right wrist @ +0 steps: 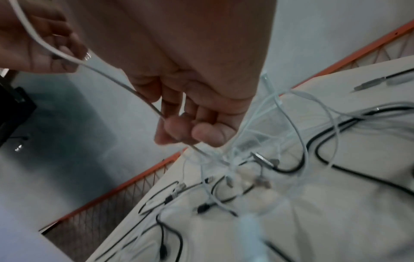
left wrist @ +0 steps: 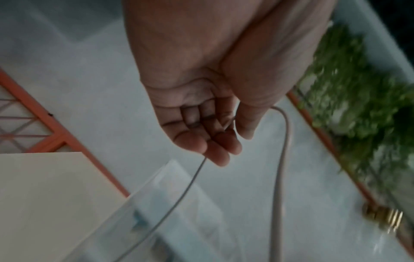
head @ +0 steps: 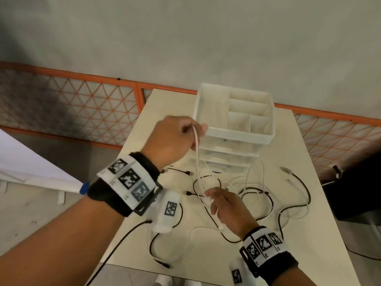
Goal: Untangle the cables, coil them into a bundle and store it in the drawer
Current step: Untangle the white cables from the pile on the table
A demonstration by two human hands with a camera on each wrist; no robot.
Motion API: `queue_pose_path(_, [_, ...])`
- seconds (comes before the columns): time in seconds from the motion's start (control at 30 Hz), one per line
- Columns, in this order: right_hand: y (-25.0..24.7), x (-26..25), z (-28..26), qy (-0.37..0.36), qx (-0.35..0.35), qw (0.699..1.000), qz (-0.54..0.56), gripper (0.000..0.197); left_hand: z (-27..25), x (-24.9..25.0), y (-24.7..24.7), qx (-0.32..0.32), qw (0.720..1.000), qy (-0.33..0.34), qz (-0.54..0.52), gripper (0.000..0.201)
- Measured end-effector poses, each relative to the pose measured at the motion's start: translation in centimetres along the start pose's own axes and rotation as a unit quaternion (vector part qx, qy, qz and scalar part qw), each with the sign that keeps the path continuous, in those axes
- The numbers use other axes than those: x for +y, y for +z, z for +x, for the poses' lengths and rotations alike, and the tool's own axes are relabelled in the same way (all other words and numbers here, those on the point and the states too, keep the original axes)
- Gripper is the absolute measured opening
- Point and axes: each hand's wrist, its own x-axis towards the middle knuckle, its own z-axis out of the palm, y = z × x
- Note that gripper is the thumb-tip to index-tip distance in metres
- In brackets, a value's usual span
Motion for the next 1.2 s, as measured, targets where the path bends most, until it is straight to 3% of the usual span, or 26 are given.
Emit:
queue_pose_path(0.13, [-2.3, -3.2, -0.6, -0.060, 0.034, 0.990, 0.126, 0.028, 0.9, 2.4, -3.7, 0.081, 0.988, 0.047, -0.120, 0.017])
queue_pose_path(0.23, [-4.5, -6.4, -1.6, -0.148, 0.052, 0.972, 0.175, 0.022, 1.5, -0.6, -3.9, 0.043, 0.997, 0.013, -0.055, 0.014])
queue_pose_path(0.33, [-6.2, -8.9, -2.1, -0.200, 0.106, 0.966, 0.122, 0.025, 1.0, -5.3, -2.4, -0.013, 0.997, -0.066, 0.036, 0.021])
queue_pose_path(0.43, [-7.0, -9.0, -1.4, -0.143, 0.178, 0.974, -0.003, 0.036, 0.4, -6.3, -2.4, 0.001, 0.996, -0.085, 0.029, 0.026])
queue_pose_path(0.5, [-6.6, -9.2, -1.7, -0.124, 0.156, 0.979, -0.050, 0.043, 0.5, -4.9, -3.4, 0.012, 0.999, -0.042, 0.025, 0.025])
queue_pose_path(0.63, [-3.5, -12.8, -3.1, -0.194, -0.004, 0.981, 0.022, 0.062, 0.4, 0.4, -3.4, -0.008, 0.994, 0.091, 0.065, 0.026])
queue_pose_path(0.67, [-2.7, -13.8, -3.2, -0.212, -0.006, 0.977, -0.002, 0.055, 0.4, 1.4, -2.9, 0.000, 0.990, 0.122, 0.066, 0.026])
queue_pose_path(0.73, [-1.7, -15.0, -2.6, -0.239, 0.060, 0.968, -0.043, 0.024, 0.8, 1.9, -2.5, 0.038, 0.985, 0.159, 0.054, 0.026])
queue_pose_path(0.77, [-1.8, -14.9, -2.1, -0.240, 0.106, 0.964, -0.038, 0.025, 1.2, 1.3, -2.6, 0.058, 0.984, 0.160, 0.051, 0.027])
queue_pose_path(0.87, [-4.0, -14.4, -2.0, -0.212, 0.218, 0.952, 0.023, 0.035, 1.7, -3.2, -2.4, 0.063, 0.987, 0.085, 0.120, 0.033])
queue_pose_path(1.0, [-8.0, -12.9, -2.6, -0.187, 0.300, 0.933, 0.068, 0.030, 0.4, -11.9, -0.2, -0.008, 0.978, -0.071, 0.198, 0.032])
queue_pose_path(1.1, [-10.3, -11.5, -2.7, -0.094, 0.334, 0.933, 0.098, 0.035, -0.5, -15.5, 0.6, -0.039, 0.971, -0.152, 0.181, 0.040])
queue_pose_path(1.2, [-12.6, -9.7, -2.1, 0.019, 0.332, 0.937, 0.110, 0.039, -0.7, -15.7, 0.4, -0.048, 0.972, -0.175, 0.146, 0.046])
